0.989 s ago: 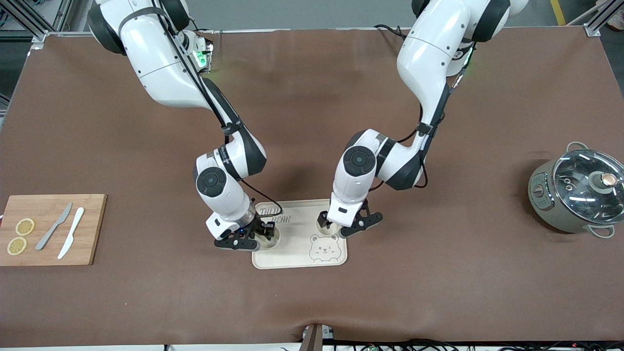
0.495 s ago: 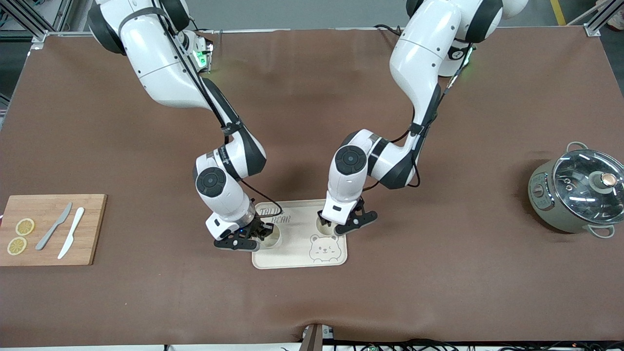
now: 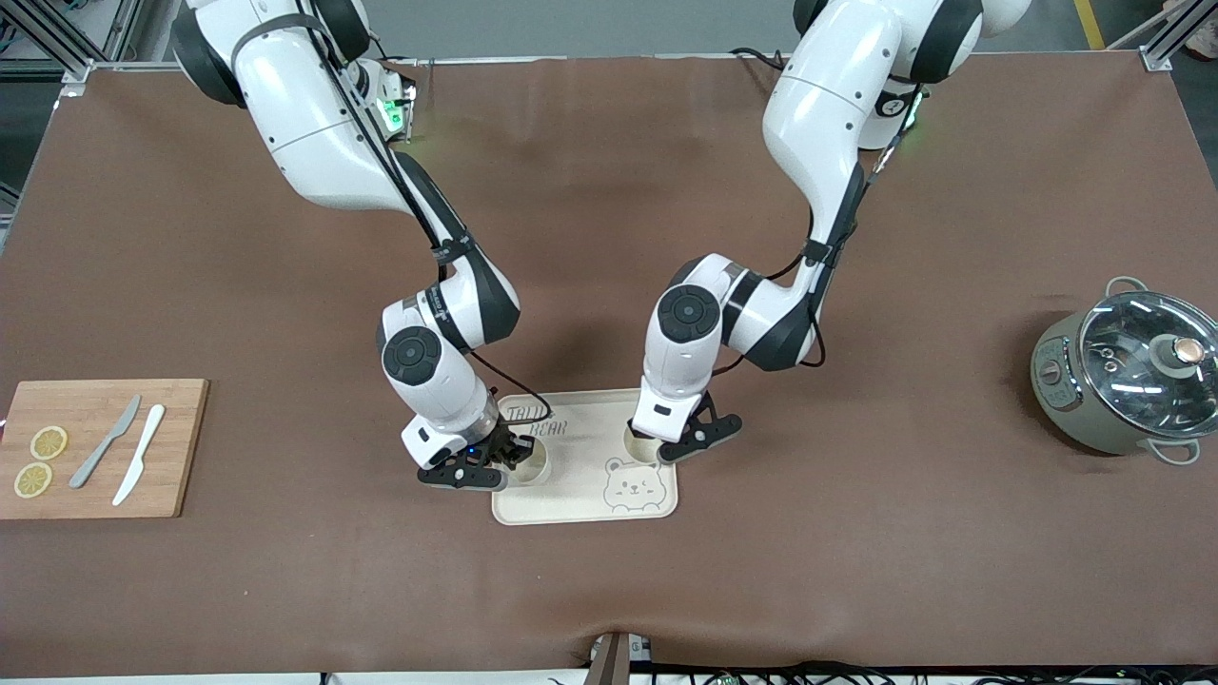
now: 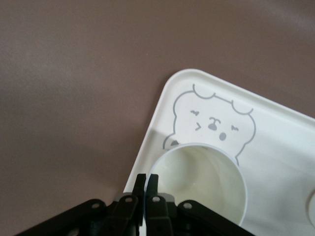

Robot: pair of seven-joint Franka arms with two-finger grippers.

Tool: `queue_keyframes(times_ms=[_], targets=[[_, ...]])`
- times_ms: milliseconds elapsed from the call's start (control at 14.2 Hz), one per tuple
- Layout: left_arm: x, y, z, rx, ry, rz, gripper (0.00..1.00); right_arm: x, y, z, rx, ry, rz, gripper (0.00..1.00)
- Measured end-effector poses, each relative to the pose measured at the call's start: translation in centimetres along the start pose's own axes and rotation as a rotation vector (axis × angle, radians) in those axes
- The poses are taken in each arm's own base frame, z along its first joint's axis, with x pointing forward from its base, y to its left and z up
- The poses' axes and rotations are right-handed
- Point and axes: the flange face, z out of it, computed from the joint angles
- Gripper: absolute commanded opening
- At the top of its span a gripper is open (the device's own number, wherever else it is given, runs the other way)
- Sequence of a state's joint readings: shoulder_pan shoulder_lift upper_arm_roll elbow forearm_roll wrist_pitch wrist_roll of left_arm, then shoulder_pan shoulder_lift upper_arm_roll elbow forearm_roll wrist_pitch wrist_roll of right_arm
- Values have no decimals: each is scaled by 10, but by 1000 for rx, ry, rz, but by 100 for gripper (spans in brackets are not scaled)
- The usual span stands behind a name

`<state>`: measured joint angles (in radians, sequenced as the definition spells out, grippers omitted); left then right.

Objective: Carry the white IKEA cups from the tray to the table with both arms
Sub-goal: 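Carry the cup outward with the right gripper while the left gripper carries its cup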

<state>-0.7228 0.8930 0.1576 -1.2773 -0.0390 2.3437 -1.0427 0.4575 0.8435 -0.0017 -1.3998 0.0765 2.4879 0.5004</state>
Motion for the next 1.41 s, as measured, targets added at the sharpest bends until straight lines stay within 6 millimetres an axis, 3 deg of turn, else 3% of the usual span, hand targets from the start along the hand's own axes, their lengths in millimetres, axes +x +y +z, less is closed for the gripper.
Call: queue_keyframes(times_ms=[212,424,565,848,989,1413], targets=[[9,-1,-6,-4,16,-8,0,10,-9,-25,-28,-60,-4,0],[16,0,-19,-8,23,-16,0,22,-13,-72,-56,-105,-3,0],[28,-6,-32,3,28,-32,0,32,-3,-103,-68,-116,1,0],[61,-26,-55,29,23,-31,0,59,51,-169,-84,-155,-50,0],[73,-34,-62,32,23,-27,0,69,80,-191,-89,-175,-81,0],[123,-78,-66,70,10,-43,0,90,158,-210,-89,-220,-185,0]])
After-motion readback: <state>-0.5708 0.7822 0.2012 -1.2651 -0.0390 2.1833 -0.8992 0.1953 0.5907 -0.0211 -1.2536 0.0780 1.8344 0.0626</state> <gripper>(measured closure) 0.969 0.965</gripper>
